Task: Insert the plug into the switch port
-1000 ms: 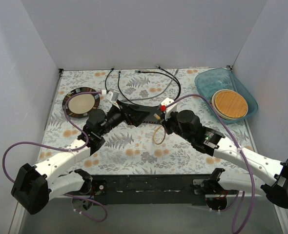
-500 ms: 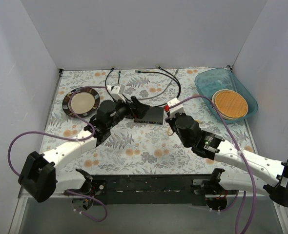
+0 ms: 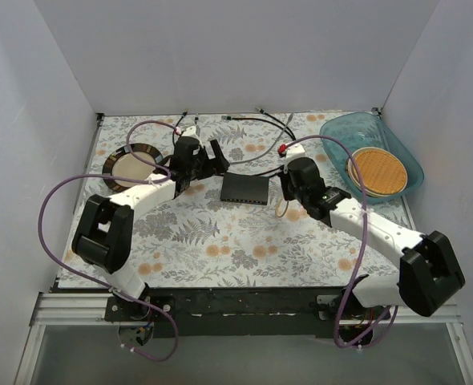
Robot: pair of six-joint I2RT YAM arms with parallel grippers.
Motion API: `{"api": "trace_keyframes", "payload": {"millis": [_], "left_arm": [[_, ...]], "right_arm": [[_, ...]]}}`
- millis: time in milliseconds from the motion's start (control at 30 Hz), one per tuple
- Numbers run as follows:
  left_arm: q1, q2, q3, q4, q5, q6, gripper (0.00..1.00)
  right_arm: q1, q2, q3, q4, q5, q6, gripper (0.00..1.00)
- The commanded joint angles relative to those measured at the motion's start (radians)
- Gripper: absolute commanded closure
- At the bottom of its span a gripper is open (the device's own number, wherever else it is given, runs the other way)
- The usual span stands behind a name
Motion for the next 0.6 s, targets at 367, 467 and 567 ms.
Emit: {"api": "trace_keyframes", "payload": {"millis": [367, 467, 567], "left_arm": [[0.037, 0.327, 0.239, -0.047, 0.210, 0.056, 0.02], [0.037, 0.346, 0.230, -0.028, 0.256, 0.052, 0.02], [0.037, 0.347, 0.207, -0.013, 0.278, 0.052, 0.02]], "right_arm": [[-0.137, 0.309, 0.161, -0.024, -0.440, 0.162, 0.99], [-0.163, 0.355, 0.163, -0.015, -0.477, 0.190, 0.99], [-0.187, 0.392, 0.155, 0.014, -0.485, 0.219, 0.99]]}}
